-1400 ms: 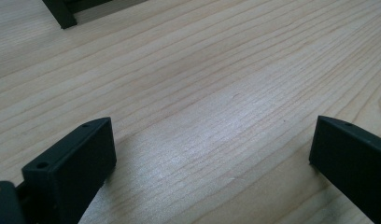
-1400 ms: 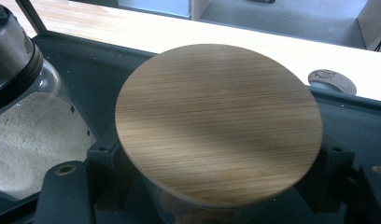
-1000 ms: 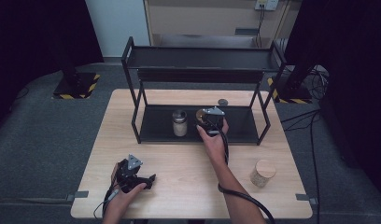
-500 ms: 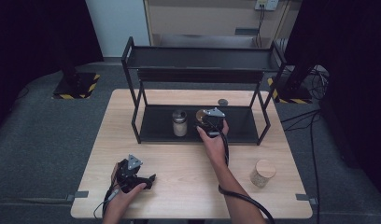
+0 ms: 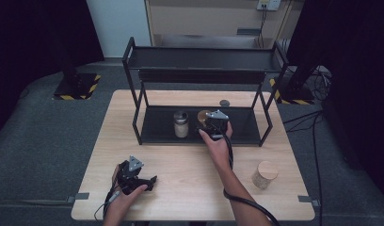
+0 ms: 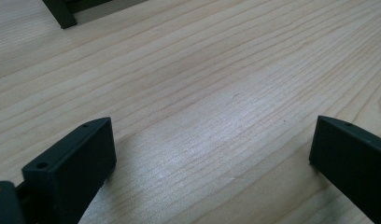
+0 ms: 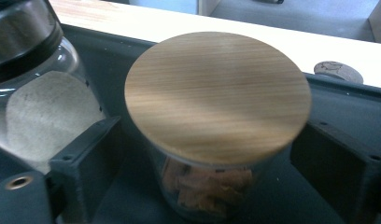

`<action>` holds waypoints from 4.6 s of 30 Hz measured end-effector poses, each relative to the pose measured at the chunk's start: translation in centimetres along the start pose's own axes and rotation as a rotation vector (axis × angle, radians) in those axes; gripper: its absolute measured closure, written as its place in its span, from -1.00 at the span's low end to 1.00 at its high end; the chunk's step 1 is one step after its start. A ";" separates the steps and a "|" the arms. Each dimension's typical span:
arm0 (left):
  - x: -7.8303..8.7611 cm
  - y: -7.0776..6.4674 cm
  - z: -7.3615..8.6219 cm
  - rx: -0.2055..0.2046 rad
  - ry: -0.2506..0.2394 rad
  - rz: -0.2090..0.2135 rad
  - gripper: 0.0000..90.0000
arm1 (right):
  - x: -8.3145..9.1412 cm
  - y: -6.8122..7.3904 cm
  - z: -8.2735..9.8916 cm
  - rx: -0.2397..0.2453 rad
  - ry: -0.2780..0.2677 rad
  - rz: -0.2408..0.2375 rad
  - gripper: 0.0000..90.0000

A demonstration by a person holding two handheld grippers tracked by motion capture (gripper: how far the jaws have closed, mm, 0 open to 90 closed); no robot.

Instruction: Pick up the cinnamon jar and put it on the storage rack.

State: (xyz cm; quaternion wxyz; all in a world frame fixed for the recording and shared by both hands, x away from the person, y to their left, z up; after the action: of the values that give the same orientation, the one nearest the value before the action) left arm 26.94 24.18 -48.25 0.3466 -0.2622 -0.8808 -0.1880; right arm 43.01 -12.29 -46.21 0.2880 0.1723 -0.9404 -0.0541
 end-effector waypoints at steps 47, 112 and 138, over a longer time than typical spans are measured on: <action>0.0 0.0 0.0 0.000 0.000 0.002 -1.00 | 6.9 -0.2 -1.1 0.049 0.046 0.001 -0.95; 0.0 0.0 0.0 0.000 0.000 0.002 -1.00 | 15.4 -3.0 -2.5 0.103 0.149 -0.022 -0.94; 0.0 0.0 0.0 0.000 0.000 0.002 -1.00 | 18.0 -4.7 -2.0 0.098 0.156 -0.028 -0.94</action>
State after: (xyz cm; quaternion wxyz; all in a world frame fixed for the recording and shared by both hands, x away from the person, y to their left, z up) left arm 26.98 24.16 -48.24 0.3466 -0.2631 -0.8805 -0.1879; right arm 31.57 -23.09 -36.05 0.3509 0.2028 -0.9142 0.0016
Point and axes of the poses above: each handheld gripper's, and its own axes: x roughly backward along the jaws, z roughly out of its underside, y roughly to its left, the point moved 5 cm from there along -x, roughly forward along the jaws, and after that the axes turned 12 degrees about -x, right-handed, at the moved point
